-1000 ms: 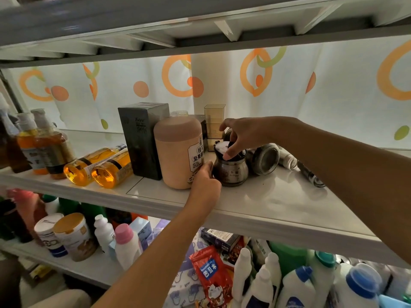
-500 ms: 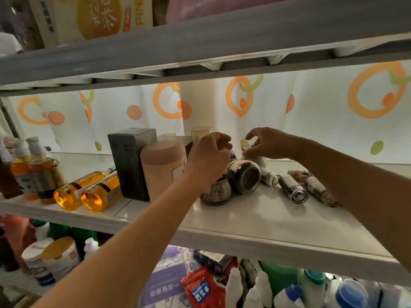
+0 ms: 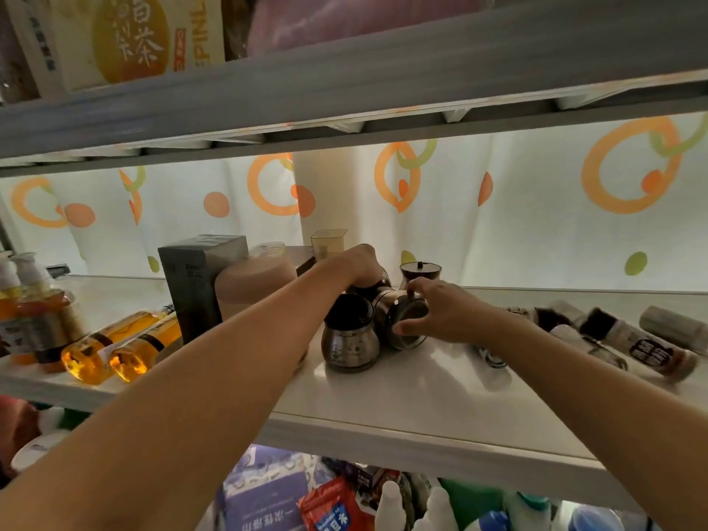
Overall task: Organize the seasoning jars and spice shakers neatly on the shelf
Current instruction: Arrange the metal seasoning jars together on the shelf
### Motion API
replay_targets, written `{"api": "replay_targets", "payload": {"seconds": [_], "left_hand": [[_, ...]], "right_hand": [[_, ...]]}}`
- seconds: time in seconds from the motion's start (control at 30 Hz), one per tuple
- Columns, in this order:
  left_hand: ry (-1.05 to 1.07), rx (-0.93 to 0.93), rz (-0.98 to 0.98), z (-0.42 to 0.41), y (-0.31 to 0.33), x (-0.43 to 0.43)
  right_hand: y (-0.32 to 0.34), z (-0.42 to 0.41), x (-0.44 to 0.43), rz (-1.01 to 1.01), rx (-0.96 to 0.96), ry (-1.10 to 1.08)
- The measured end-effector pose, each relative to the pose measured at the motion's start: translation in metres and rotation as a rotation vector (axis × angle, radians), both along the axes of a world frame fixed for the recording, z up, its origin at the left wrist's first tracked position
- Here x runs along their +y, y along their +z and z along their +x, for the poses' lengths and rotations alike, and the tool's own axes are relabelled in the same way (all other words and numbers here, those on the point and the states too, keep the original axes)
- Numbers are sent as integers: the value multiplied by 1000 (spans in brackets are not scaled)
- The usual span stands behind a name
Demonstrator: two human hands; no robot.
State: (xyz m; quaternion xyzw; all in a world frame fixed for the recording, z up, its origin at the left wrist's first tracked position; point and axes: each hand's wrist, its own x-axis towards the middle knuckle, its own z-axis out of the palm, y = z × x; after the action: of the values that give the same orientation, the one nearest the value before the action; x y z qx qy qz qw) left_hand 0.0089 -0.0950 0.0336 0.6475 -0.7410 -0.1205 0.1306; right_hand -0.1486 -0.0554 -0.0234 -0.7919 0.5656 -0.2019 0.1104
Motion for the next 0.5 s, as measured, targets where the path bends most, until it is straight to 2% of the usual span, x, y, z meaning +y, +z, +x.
{"api": "replay_targets", "payload": {"seconds": [0.5], "left_hand": [[29, 13, -45, -5, -13, -1]], "right_hand": [[-9, 17, -2, -83, -38, -86]]}}
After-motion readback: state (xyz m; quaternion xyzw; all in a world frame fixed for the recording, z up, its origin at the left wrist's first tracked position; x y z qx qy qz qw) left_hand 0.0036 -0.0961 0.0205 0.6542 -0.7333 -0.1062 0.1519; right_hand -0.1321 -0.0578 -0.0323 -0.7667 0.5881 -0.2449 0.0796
